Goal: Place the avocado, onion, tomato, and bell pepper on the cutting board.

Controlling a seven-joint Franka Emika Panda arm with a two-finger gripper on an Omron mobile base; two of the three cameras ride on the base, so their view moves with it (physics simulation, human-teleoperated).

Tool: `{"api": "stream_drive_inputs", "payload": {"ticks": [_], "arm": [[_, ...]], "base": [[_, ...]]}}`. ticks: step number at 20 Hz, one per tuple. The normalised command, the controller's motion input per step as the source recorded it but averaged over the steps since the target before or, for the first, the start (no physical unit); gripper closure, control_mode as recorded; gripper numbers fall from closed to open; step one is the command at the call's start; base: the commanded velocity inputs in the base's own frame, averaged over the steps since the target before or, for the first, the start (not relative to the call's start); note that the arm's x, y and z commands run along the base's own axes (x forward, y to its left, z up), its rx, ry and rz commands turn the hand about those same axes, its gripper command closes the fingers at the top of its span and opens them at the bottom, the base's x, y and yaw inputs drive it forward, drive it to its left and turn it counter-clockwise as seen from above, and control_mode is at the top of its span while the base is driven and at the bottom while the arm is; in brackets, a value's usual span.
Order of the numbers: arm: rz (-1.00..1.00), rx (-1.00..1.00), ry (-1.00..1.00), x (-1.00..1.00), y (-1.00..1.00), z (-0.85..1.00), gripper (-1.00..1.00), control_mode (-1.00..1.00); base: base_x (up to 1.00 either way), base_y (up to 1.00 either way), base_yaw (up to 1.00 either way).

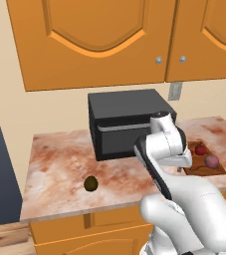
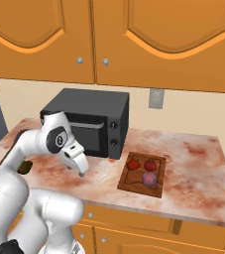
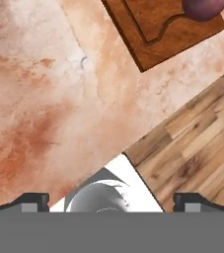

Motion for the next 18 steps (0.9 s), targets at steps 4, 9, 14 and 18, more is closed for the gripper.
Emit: {"api": "stream_drive_inputs", "payload": {"ticks": [4, 9, 14, 18], "arm": [[0.50, 0.00, -0.01, 0.00, 0.69, 0.00, -1.00, -1.00], [0.43, 0.01, -0.01, -0.02, 0.66, 0.00, -1.00, -1.00], [0.20, 0.01, 0.00, -0.18, 0.77, 0.02, -1.00, -1.00], [0.04, 0.00, 0.00, 0.00, 0.99, 0.09, -1.00, -1.00]], "base": [[0.00, 0.00, 0.00], [0.00, 0.00, 0.00], [0.00, 0.00, 0.00], [0.00, 0.00, 0.00]]}}
